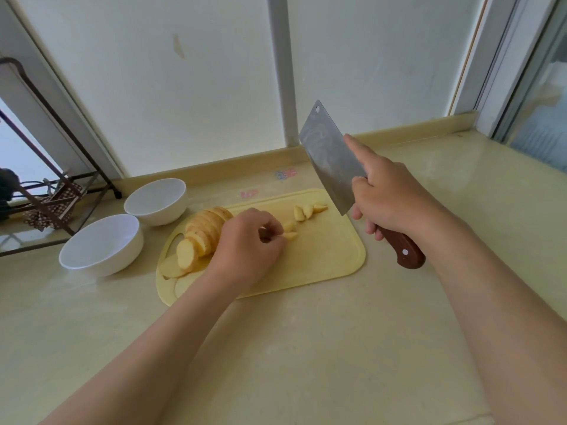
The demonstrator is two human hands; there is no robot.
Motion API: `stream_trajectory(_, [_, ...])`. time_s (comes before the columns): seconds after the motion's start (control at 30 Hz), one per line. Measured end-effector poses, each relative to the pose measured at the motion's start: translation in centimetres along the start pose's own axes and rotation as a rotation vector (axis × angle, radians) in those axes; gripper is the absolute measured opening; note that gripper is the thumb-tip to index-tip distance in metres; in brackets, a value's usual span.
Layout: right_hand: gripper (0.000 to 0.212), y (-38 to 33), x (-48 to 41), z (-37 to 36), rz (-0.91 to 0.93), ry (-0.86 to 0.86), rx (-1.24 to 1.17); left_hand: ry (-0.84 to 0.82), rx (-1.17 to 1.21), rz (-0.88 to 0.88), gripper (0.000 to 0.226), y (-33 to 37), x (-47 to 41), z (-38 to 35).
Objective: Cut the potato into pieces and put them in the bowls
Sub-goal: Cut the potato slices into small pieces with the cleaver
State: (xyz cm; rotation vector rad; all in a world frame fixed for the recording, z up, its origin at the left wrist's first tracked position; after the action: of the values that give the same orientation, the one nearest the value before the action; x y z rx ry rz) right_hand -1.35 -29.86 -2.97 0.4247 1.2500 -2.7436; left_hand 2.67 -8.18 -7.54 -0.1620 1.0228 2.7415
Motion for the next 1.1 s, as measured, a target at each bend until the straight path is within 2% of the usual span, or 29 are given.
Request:
stream_trajectory(0.17, [0.077,-0.1,0.2,0.1,-0.011,-0.015,0.007,-0.104,-0.084,-0.149,0.007,3.1,0.4,-2.9])
stream_trajectory(0.43, [0.077,-0.1,0.2,0.4,-0.04,-0.039,0.036,-0.093,-0.015,-0.228,0.016,3.3,-0.2,-4.4])
stream_trajectory(0.6, [0.08,-0.9,1.3,0.7,-0.111,-0.083,0.001,-0.128,0.04,-0.192,0.011,3.0,-0.6,-4.5])
stream_trajectory(1.1, [0.073,-4.7,9.3,3.7,-0.265,-0.25,0.198,-0.171,0.031,-0.158,0.009,3.2,-0.6,-4.8])
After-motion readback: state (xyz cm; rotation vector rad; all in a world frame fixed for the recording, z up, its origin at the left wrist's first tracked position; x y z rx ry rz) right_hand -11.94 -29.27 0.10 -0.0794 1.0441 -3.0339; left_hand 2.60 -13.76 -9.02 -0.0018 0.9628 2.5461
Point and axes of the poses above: each hand's wrist, its own x-axis away from the middle knuckle, its own z-axis out of the back of the hand, y = z × x, the point moved 3 cm from there along -x, towards the middle knuckle, and after that the axes turned 14 degrees about z, right-handed, at the moved point
